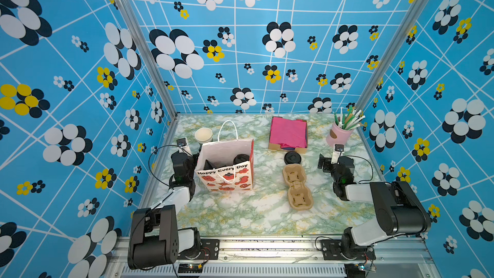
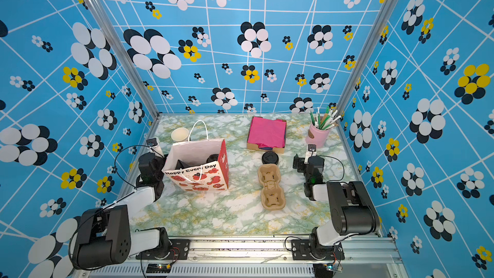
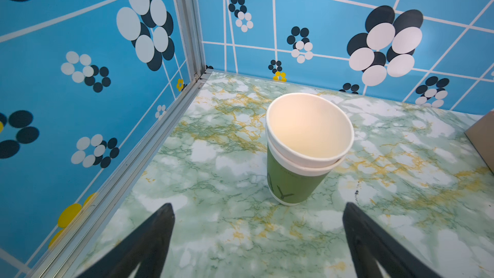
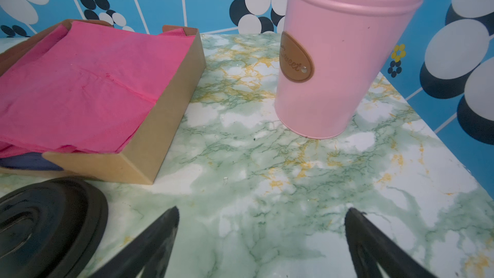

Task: Pack a coffee takeout order
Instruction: Reset both arms

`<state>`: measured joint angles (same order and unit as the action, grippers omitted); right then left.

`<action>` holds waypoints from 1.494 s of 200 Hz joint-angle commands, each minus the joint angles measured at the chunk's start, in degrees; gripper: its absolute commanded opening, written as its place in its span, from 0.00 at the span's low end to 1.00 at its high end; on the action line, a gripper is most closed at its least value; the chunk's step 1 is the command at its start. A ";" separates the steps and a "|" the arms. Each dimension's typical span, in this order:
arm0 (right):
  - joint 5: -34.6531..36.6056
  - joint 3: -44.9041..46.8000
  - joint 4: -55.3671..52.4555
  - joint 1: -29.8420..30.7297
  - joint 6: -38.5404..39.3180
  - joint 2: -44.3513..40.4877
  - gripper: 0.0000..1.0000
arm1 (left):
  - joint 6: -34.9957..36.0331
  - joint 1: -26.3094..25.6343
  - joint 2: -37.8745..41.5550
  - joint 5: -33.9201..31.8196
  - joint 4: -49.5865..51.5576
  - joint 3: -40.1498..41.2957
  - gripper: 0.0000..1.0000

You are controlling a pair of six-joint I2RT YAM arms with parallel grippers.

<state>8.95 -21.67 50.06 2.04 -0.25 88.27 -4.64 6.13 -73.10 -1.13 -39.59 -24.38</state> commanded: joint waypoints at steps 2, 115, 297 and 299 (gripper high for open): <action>-0.54 -0.43 1.59 -0.42 -0.80 0.32 0.99 | 2.14 -2.65 1.97 -1.72 0.72 1.23 0.99; -0.62 -0.35 1.61 -0.35 -0.80 0.22 0.99 | 1.44 -5.78 -5.65 -3.84 -11.38 6.64 0.99; 3.01 -0.47 1.24 -0.37 -1.88 0.14 0.99 | 2.27 -6.62 -15.41 -2.41 -15.07 3.73 0.99; 3.00 -0.48 1.19 -0.37 -1.93 0.10 0.99 | 2.27 -6.60 -15.41 -2.40 -15.07 3.66 0.99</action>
<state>10.61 -21.67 50.17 2.04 -1.15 88.27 -3.33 -0.03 -88.40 -3.05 -55.20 -19.68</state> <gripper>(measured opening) 0.991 0.992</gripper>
